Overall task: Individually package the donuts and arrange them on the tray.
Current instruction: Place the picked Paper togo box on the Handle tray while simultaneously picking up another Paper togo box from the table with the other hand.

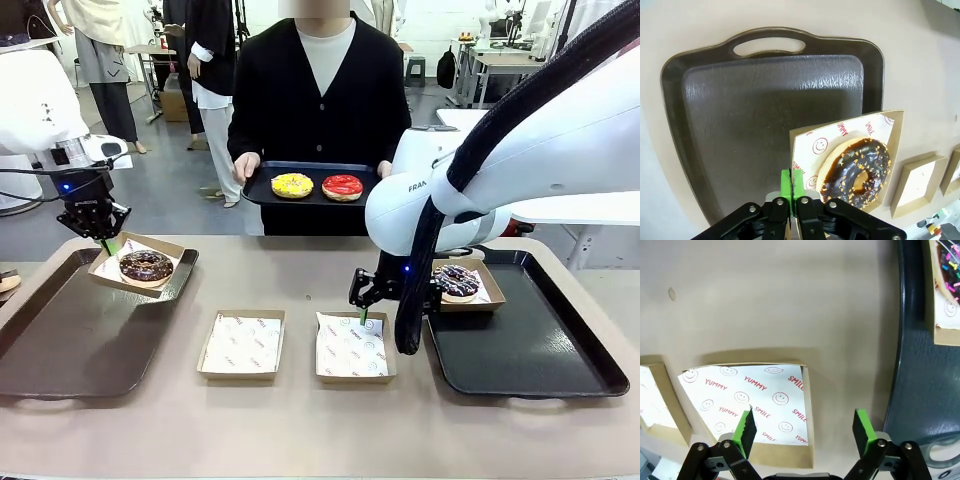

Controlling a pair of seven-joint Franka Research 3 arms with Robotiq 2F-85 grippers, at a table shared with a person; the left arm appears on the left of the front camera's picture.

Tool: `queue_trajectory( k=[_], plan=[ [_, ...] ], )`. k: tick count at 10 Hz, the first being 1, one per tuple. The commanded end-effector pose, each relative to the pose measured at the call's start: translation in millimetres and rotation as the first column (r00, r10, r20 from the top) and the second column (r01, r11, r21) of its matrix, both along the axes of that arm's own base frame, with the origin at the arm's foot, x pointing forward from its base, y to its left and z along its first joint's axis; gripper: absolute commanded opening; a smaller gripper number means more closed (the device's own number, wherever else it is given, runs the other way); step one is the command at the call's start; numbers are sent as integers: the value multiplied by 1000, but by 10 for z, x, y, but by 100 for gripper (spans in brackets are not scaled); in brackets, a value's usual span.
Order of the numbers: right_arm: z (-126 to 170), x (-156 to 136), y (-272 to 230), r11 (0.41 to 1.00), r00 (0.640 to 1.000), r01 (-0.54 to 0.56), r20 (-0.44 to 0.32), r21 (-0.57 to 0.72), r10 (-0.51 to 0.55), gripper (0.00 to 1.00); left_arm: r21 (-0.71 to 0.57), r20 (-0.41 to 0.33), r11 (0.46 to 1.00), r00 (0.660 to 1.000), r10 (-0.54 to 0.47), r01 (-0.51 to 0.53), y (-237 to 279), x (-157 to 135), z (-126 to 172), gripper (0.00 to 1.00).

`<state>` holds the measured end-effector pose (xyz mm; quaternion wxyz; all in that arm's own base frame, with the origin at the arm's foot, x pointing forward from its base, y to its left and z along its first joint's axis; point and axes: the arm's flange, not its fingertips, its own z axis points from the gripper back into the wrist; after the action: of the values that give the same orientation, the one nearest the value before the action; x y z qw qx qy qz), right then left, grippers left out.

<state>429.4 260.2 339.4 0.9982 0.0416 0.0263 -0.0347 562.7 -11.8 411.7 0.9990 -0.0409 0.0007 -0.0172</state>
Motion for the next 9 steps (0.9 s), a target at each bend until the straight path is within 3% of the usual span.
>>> queue_trajectory(
  k=[1, 9],
  plan=[
    [-65, -72, 2, 999, 999, 31, 39, -31, -30, 100, -5, -14, 1000, 1000, 6, -6, -78, 94, -5, 1],
    [-223, -2, 18, 999, 999, 33, 4, -36, -33, 100, -1, -28, 1000, 1000, 9, -9, -10, 276, -247, 1]
  ],
)
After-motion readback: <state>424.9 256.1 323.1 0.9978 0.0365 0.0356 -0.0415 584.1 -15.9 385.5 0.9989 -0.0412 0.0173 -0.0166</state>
